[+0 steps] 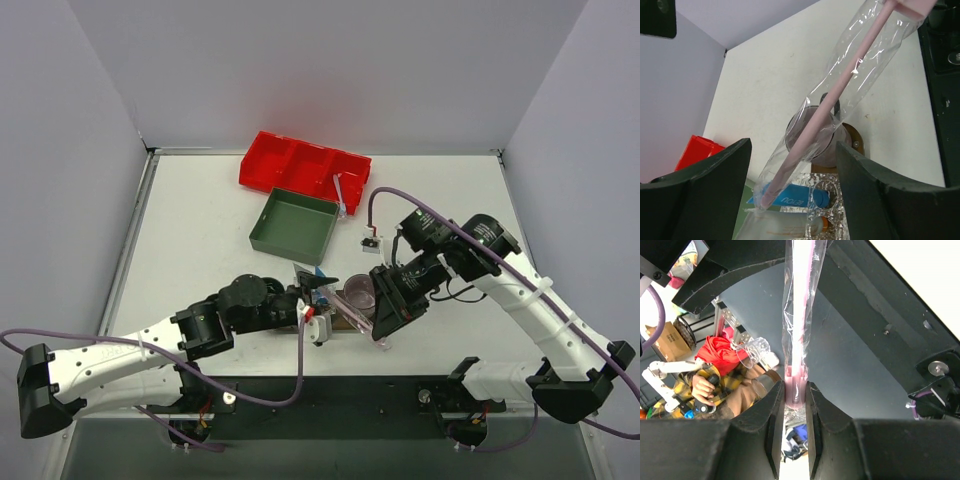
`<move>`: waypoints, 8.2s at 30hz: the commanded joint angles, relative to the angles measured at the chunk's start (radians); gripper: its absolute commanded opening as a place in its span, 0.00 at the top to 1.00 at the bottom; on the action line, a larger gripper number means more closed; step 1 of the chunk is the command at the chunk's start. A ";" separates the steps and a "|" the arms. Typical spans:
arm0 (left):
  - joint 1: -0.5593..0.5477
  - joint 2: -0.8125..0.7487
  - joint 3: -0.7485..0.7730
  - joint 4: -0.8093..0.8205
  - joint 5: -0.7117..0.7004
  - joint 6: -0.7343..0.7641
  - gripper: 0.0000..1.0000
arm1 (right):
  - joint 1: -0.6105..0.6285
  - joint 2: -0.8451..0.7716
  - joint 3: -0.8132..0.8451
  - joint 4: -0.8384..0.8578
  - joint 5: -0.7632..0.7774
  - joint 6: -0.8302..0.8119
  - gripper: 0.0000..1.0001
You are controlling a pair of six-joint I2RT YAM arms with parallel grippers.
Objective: Prepare toiletry sets of a toothbrush and toothpaste on the tray
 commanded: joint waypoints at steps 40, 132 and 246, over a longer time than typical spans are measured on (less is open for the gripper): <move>-0.070 0.119 0.112 0.092 -0.274 -0.432 1.00 | 0.031 -0.259 0.118 0.254 0.678 0.119 0.33; 0.516 0.066 0.121 0.043 -0.320 -0.707 0.10 | 0.514 -0.321 -0.422 0.902 1.185 0.022 1.00; 0.516 0.061 0.107 0.062 -0.300 -0.705 0.10 | 0.727 -0.101 -0.624 1.168 1.525 -0.027 0.35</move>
